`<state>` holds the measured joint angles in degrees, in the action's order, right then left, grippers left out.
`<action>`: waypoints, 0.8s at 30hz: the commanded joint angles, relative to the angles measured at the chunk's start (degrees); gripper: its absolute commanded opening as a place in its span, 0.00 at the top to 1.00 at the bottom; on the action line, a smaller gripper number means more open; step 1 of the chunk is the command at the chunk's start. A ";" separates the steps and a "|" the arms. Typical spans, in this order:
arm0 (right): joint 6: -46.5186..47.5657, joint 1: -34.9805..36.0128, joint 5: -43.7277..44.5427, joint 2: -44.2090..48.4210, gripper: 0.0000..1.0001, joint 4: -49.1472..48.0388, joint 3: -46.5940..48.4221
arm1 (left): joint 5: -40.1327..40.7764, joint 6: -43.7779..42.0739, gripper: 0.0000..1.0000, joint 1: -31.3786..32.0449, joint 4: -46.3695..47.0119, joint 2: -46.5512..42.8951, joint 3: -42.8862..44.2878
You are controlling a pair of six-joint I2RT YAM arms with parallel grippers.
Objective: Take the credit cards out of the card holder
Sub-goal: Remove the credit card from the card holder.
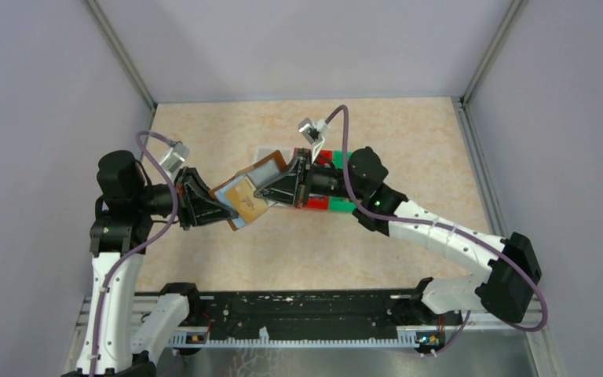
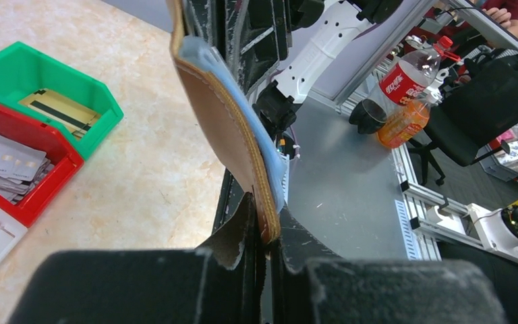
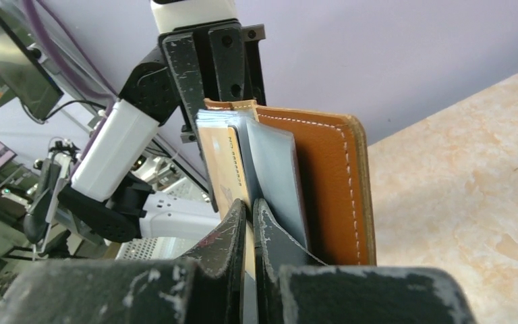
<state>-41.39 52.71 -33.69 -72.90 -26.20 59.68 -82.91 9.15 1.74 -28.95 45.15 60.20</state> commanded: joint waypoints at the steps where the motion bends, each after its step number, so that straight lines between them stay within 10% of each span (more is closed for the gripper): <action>1: -5.84 1.69 -6.26 3.65 1.00 -12.60 -2.48 | 2.67 -2.11 1.00 0.29 0.69 0.58 0.88; 24: -6.48 0.20 -1.98 9.51 1.00 -19.62 -11.43 | 2.65 -2.11 1.00 0.29 0.10 0.29 0.79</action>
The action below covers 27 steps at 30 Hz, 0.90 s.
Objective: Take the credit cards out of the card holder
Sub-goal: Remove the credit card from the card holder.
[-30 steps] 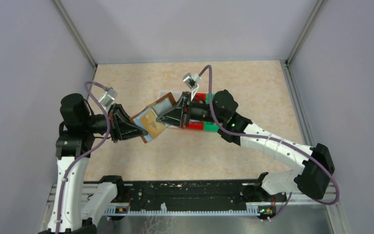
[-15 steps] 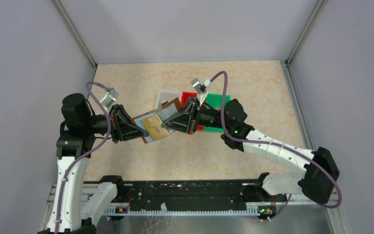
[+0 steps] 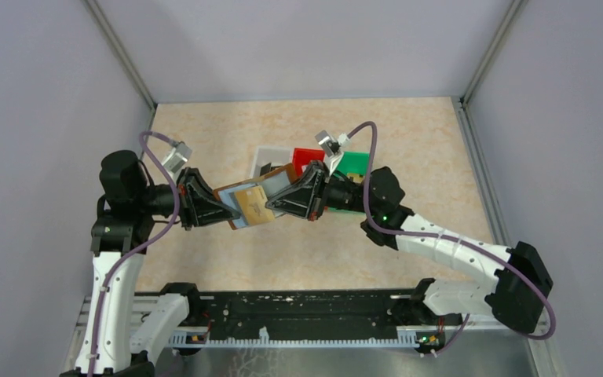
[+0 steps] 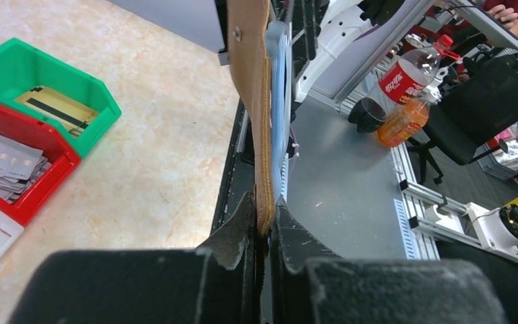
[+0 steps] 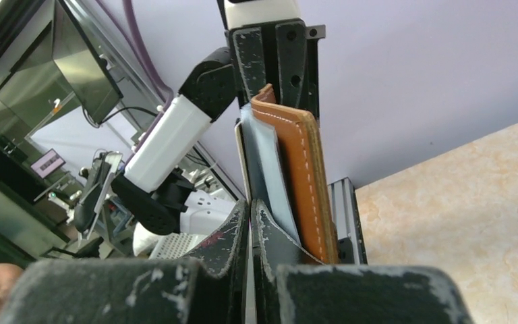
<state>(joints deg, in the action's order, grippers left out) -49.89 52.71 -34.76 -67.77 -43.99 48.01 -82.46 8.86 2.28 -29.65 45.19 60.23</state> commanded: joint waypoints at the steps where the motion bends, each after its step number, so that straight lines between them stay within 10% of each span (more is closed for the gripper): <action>1: 2.60 0.22 -0.42 4.74 1.00 -1.28 0.06 | 2.20 -1.81 1.00 -0.26 0.82 0.29 0.73; 13: 3.58 1.18 -0.55 2.66 0.98 0.19 1.30 | 2.03 -1.52 1.00 -0.26 1.00 0.07 0.58; 23: 3.22 1.96 -0.06 0.59 0.54 -0.62 0.86 | 1.68 -1.47 1.00 -0.26 1.03 0.00 0.69; 27: 3.36 1.97 0.28 -0.35 0.51 0.01 2.10 | 1.58 -1.40 1.00 -0.26 1.05 0.00 0.46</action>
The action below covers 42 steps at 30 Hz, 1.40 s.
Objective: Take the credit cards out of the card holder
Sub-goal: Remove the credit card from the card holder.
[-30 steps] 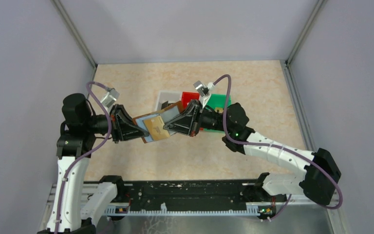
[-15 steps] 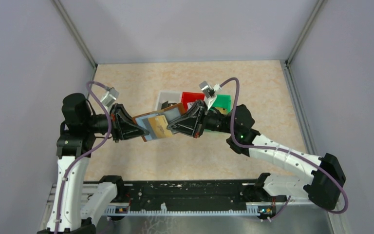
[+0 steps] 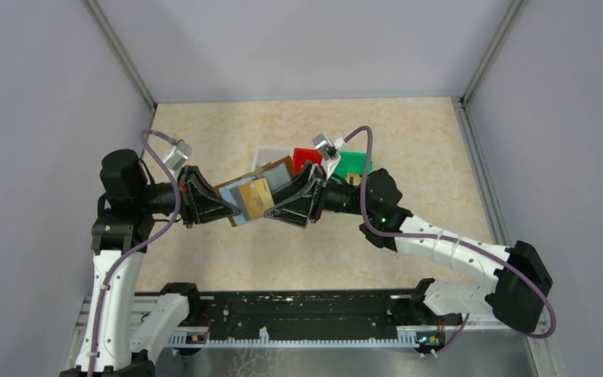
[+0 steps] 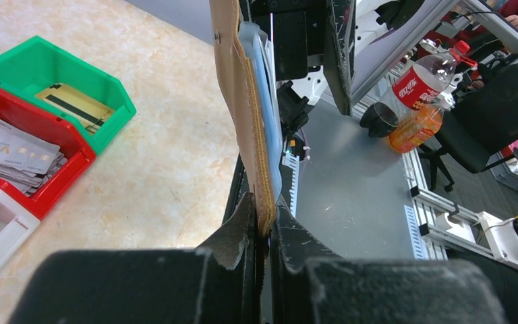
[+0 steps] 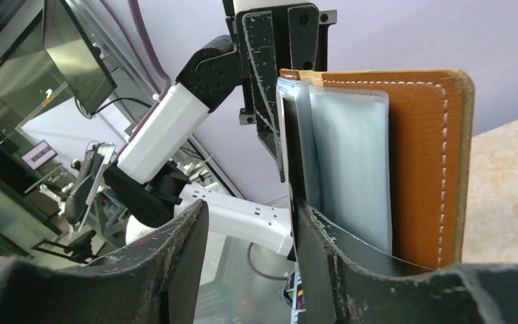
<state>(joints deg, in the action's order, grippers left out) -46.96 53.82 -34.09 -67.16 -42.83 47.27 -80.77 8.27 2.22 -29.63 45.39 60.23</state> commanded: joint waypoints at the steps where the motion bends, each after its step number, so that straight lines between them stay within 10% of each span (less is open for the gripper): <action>1: 0.38 0.85 -0.68 -1.58 0.54 -0.77 3.69 | -0.13 -0.78 1.00 -0.20 1.06 -0.19 0.42; 10: 1.76 0.89 0.24 -1.21 0.99 3.81 6.00 | -0.04 -0.70 1.00 -0.20 1.14 -0.10 0.86; 26: 2.45 -3.87 1.30 8.85 1.00 8.78 0.81 | -0.37 -0.23 1.00 -0.20 1.86 0.11 1.11; 42: 0.52 -34.50 0.41 19.31 1.00 35.26 -4.41 | -0.84 -0.45 1.00 -0.20 1.94 -0.08 1.10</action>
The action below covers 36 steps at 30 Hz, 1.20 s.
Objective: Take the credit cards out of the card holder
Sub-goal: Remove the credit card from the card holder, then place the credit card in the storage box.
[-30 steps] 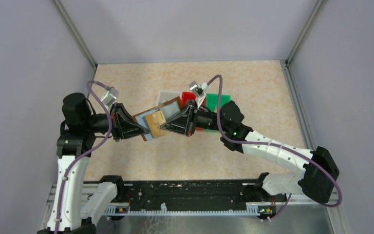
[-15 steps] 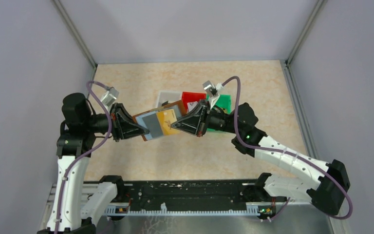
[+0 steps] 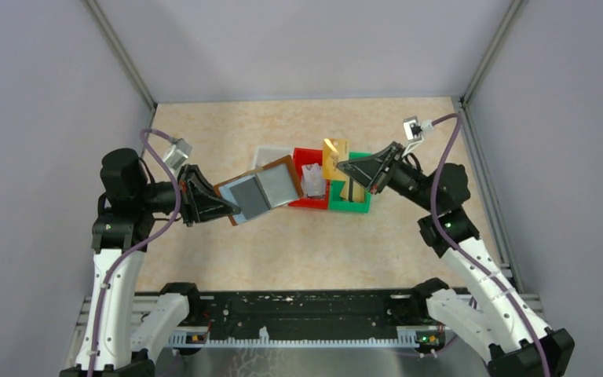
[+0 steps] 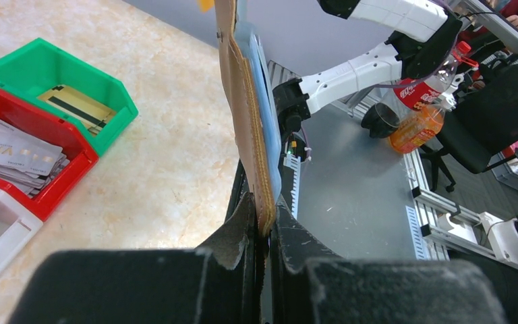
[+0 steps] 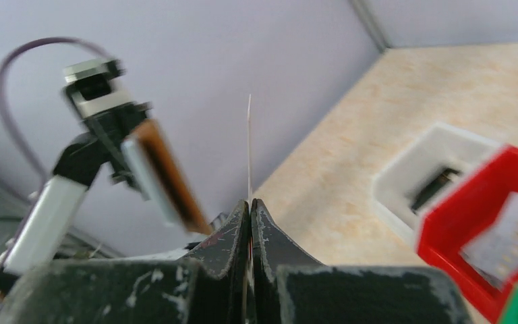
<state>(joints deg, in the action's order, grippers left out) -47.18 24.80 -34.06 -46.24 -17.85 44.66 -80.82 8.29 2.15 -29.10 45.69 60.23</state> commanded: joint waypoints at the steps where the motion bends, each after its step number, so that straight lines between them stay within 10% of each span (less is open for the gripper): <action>1: 2.43 -6.56 1.88 -2.56 1.00 13.14 -1.89 | -0.83 -0.41 1.00 -0.13 1.39 -0.40 1.07; 6: 12.25 -7.34 14.70 -9.42 1.00 24.28 -0.62 | -1.05 -0.55 1.00 -0.13 1.25 -0.44 1.12; 30: 17.31 -7.22 26.72 -34.34 1.00 17.02 2.77 | -2.03 -0.68 1.00 -0.13 1.20 -0.12 1.90; 36: 17.98 -7.24 30.54 -29.39 0.75 20.38 3.45 | -3.06 -0.69 1.00 -0.13 1.20 0.07 1.99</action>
<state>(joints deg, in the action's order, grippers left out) -30.52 17.72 -7.05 -81.06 2.66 44.82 -81.54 8.27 2.15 -29.12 45.69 60.25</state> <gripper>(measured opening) 0.189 0.113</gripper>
